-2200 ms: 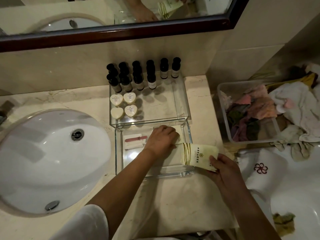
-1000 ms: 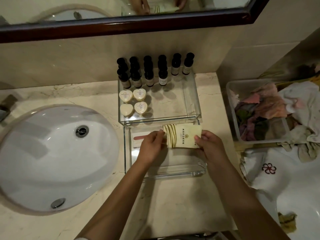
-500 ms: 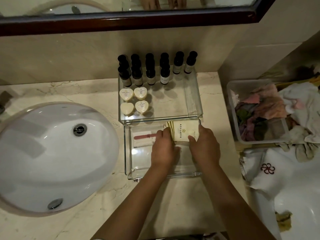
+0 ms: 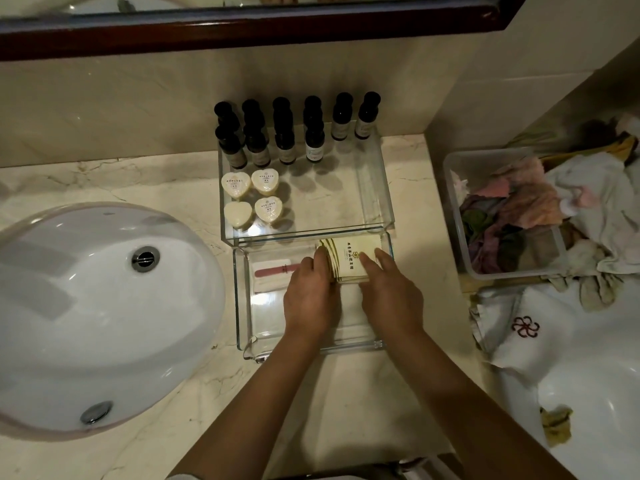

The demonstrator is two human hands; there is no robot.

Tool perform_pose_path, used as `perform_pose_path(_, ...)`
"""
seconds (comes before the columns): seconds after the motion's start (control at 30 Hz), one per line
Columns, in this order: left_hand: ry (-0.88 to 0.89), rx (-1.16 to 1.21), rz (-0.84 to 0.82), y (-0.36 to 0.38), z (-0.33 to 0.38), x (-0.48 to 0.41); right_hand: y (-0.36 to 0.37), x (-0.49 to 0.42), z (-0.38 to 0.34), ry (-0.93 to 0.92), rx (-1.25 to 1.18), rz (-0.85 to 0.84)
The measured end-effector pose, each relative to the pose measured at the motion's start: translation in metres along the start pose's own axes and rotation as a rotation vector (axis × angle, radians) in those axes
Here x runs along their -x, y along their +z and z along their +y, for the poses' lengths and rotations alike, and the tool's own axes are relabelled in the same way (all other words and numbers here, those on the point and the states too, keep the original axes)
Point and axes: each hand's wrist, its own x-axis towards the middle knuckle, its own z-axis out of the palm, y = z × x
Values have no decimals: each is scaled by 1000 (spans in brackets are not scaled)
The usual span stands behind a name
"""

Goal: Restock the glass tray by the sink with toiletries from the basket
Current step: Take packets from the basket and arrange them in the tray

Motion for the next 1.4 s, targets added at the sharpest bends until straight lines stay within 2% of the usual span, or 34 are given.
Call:
perform_pose_path(0.17,24,20,8,1,-2,-1,12,-9,15,-61,79,16)
perform_pose_path(0.47,98,106,3,-7,-3,0,19,-9,23,-57,106,58)
perform_pose_path(0.7,315,-149,36,-5,-9,1,14,-9,26,-180,221,155)
perform_pose_path(0.93,145,-325,-21,-6,-3,8,-1,2,28,-127,191,0)
perform_pose_path(1.17,70,-311,10,-25,-4,34,-34,19,38,-120,-1,147)
perform_pose_path(1.23,44,-310,25,-35,-8,46,-42,21,41,-111,-51,122)
perform_pose_path(1.4,-81,-338,60,-60,-28,75,-59,29,36,-241,-127,42)
